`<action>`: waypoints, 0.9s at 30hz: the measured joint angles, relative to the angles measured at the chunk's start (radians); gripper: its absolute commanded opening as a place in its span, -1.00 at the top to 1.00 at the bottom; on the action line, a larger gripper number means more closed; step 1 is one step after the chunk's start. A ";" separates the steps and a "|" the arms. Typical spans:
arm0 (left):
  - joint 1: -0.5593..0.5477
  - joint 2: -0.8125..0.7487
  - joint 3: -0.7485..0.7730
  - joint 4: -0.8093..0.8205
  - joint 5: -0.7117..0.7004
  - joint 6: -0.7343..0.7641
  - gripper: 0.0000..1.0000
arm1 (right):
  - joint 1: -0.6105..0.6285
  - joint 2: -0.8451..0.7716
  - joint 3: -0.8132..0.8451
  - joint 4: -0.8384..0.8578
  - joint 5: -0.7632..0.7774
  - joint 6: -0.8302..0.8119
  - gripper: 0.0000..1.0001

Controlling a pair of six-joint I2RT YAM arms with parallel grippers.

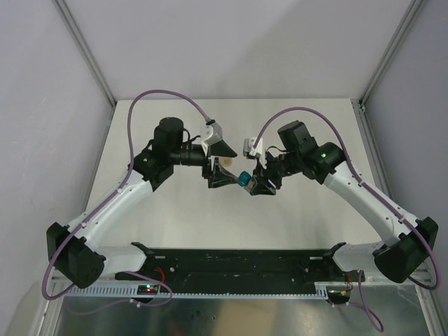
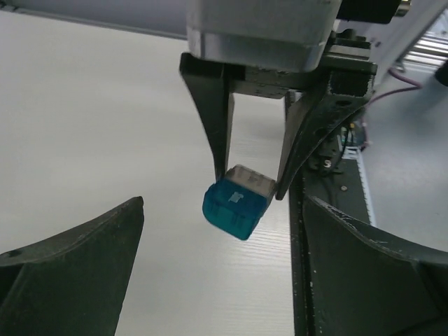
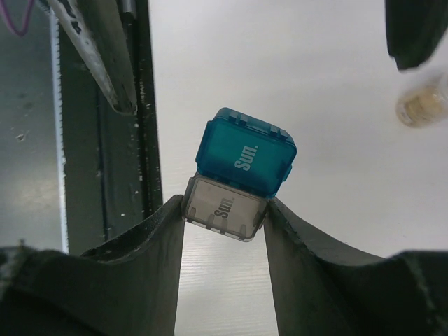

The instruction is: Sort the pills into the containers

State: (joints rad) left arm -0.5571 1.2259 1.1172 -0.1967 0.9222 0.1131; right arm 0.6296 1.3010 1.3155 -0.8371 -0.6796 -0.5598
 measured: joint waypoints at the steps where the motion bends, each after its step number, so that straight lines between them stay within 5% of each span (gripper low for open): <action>1: -0.009 0.005 0.006 0.000 0.017 0.000 -0.97 | 0.007 0.000 0.005 -0.011 -0.011 -0.008 0.71; 15: -0.082 0.069 0.009 -0.016 0.147 0.004 -0.88 | 0.047 -0.048 0.009 -0.091 -0.047 -0.058 0.77; 27: -0.125 0.106 0.009 -0.042 0.143 0.027 -0.31 | 0.049 -0.060 0.009 -0.118 -0.048 -0.066 0.85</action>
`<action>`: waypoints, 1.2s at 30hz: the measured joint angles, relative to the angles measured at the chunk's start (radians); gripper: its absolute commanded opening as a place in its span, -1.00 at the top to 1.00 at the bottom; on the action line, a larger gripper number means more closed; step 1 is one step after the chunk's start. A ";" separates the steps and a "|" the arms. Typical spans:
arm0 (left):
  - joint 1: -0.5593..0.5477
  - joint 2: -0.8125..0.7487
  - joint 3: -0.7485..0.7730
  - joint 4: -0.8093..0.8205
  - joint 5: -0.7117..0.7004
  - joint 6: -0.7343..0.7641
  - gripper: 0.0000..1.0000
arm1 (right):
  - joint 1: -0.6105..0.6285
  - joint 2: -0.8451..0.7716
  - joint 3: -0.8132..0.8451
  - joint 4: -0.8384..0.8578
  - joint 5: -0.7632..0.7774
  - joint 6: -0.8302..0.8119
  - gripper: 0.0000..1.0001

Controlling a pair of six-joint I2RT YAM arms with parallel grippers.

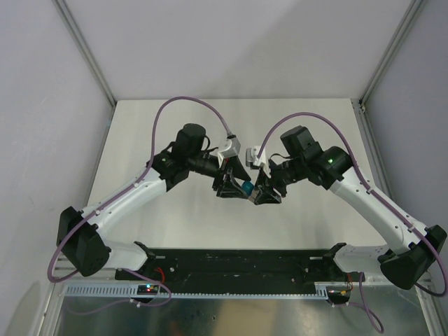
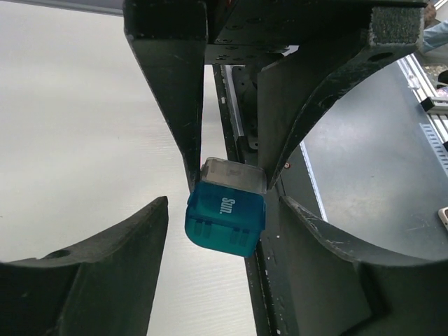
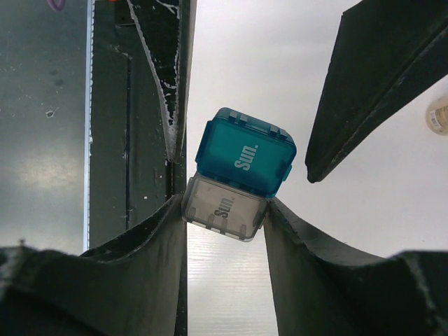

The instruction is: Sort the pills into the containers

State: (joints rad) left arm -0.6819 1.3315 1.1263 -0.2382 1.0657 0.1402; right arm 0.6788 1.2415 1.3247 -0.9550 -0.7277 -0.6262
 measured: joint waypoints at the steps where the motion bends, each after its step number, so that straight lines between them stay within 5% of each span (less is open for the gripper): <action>1: -0.002 0.000 0.000 -0.002 -0.001 0.001 -0.25 | 0.000 0.000 0.000 0.000 0.000 0.000 0.86; 11: -0.008 0.000 0.004 -0.010 -0.016 0.012 0.29 | -0.017 0.000 -0.003 0.002 -0.008 0.006 0.96; 24: -0.030 -0.026 0.007 -0.022 -0.072 0.032 0.23 | -0.060 0.021 -0.019 0.012 -0.096 0.033 1.00; 36: -0.064 -0.030 0.013 -0.050 -0.147 0.084 0.80 | -0.085 0.071 -0.028 -0.001 -0.146 0.077 1.00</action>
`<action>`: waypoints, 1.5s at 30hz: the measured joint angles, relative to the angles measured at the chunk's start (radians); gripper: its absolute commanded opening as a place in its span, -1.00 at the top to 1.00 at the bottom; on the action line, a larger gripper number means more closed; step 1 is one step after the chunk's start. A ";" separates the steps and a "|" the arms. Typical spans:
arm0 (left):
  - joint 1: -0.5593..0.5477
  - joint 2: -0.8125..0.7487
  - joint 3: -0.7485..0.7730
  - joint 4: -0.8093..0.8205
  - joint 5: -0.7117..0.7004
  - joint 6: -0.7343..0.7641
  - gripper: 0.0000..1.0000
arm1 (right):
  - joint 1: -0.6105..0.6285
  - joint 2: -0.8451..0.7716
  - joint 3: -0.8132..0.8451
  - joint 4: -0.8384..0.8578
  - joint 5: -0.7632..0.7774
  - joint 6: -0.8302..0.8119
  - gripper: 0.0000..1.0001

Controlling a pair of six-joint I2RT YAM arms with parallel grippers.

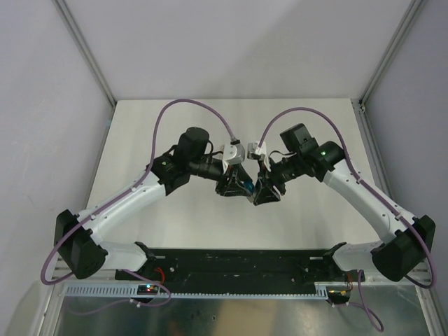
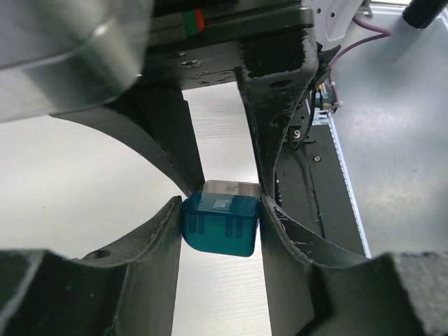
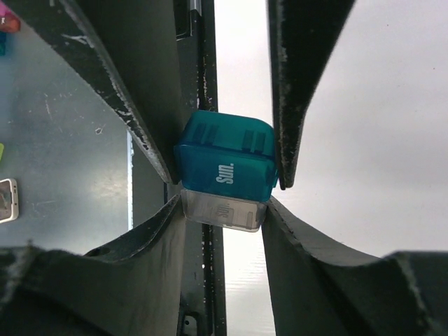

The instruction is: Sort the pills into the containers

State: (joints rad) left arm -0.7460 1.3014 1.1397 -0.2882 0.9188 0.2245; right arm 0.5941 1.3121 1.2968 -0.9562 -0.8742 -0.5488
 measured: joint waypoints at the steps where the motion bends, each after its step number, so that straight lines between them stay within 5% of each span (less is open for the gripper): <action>1: -0.005 -0.002 0.000 0.000 -0.006 0.005 0.85 | -0.003 0.003 -0.001 0.000 -0.006 0.002 1.00; 8: -0.022 -0.033 0.000 -0.014 -0.080 0.037 1.00 | -0.030 0.011 -0.001 0.019 -0.048 0.021 0.94; 23: -0.031 -0.053 0.001 0.004 -0.189 -0.018 1.00 | -0.048 -0.024 -0.008 0.088 -0.003 0.079 0.07; 35: -0.035 -0.039 0.010 0.042 -0.201 -0.116 1.00 | -0.045 -0.100 -0.040 0.125 0.083 0.103 -0.34; 39: -0.035 -0.033 0.011 0.052 -0.200 -0.140 1.00 | -0.035 -0.114 -0.040 0.127 0.106 0.103 -0.62; 45: -0.035 -0.032 0.011 0.085 -0.195 -0.165 1.00 | -0.027 -0.119 -0.040 0.147 0.112 0.104 -0.73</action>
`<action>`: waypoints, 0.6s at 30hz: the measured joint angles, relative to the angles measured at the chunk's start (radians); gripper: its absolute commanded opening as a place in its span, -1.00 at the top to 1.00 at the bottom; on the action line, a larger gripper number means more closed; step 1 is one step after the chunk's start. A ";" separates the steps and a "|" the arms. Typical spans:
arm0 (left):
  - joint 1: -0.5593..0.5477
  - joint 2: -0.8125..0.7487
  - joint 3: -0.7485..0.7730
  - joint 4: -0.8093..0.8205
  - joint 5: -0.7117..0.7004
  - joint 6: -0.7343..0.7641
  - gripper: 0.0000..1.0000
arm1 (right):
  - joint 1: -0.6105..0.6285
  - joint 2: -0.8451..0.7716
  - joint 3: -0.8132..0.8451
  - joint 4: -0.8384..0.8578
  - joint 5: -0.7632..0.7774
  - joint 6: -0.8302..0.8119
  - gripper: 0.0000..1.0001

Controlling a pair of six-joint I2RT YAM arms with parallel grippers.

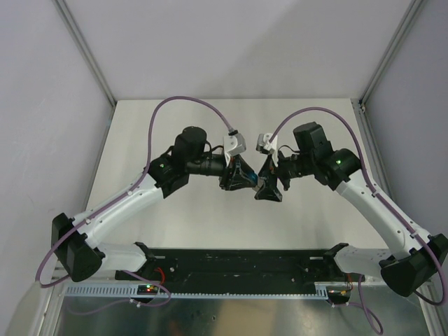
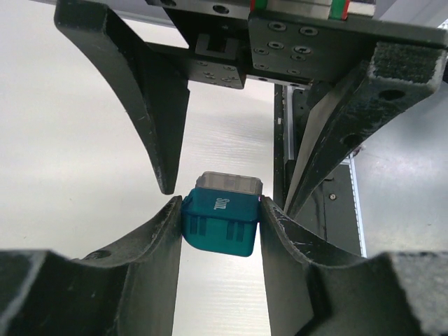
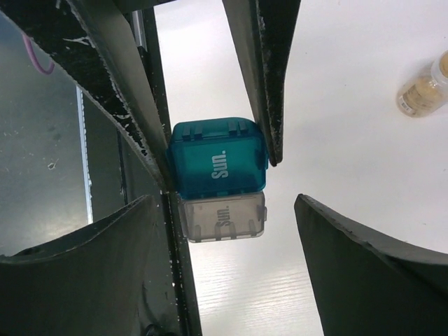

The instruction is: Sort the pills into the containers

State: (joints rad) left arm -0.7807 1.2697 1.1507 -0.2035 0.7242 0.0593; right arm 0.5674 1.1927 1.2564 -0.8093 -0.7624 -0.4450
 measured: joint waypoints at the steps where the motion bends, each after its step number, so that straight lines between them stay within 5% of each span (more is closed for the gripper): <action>1: 0.000 0.000 0.000 0.004 0.004 -0.003 1.00 | 0.000 0.000 0.000 0.003 0.001 0.000 -0.74; 8: 0.000 0.000 -0.001 0.029 0.026 -0.018 1.00 | 0.001 0.000 -0.005 0.021 0.003 0.000 -0.59; 18: 0.003 -0.010 -0.032 0.072 0.038 -0.033 0.94 | 0.002 0.000 -0.008 0.018 -0.031 -0.005 0.64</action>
State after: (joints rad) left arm -0.7776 1.2602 1.1191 -0.1310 0.7624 0.0265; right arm 0.5690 1.1927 1.2480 -0.7918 -0.7929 -0.4503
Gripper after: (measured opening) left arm 0.469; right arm 0.478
